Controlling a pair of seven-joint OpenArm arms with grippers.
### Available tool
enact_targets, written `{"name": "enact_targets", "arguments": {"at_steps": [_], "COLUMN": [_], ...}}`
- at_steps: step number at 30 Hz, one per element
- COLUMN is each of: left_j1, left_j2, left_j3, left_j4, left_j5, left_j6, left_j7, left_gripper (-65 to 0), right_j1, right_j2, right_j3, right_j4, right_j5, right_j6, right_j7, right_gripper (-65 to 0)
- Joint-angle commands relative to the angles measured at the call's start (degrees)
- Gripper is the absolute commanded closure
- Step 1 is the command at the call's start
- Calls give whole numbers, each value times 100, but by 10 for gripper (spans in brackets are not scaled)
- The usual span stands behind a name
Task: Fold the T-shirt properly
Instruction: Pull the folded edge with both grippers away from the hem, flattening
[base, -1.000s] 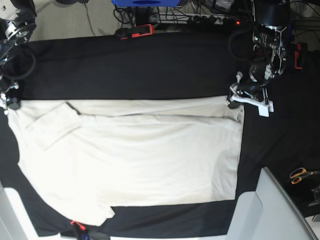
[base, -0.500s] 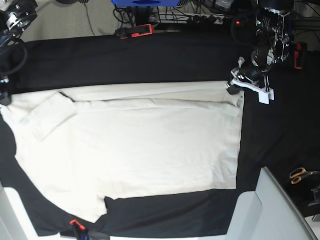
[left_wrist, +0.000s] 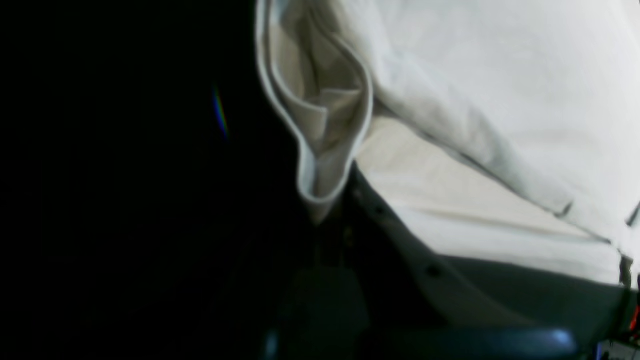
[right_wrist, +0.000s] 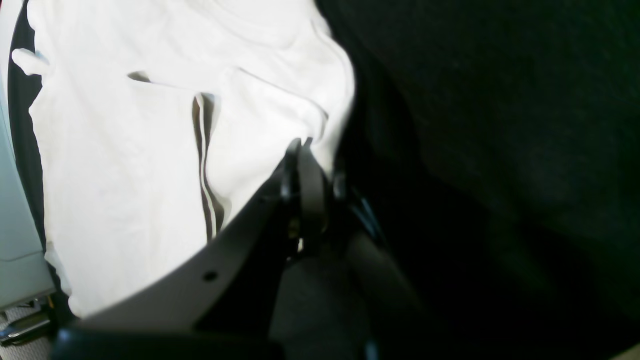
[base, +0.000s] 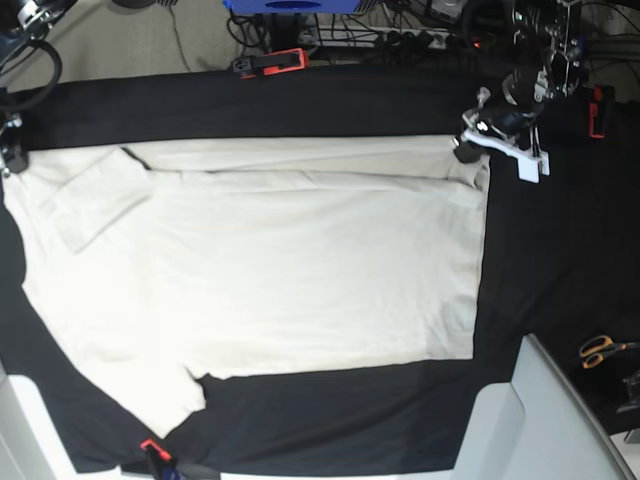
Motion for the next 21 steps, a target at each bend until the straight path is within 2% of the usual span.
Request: {"name": "enact_targets", "arguments": {"at_steps": [1, 14, 21], "left_j1": [48, 540, 892], "left_j2": [-98, -107, -72], "left_j3": [-42, -68, -595], "left_j4": [123, 281, 360], "left_j5": [-37, -29, -29], "left_j6": [28, 28, 28], "left_j7": [-72, -80, -72], "left_gripper": [0, 0, 0], "right_j1": [-12, -452, -592], "right_j2": [170, 170, 170], "right_j3": [32, 59, 41], "right_j4": [106, 115, 115], "right_j5": [87, 87, 96], "right_j6": [29, 46, 55], "right_j7": [99, -15, -7], "right_gripper": [0, 0, 0]}}
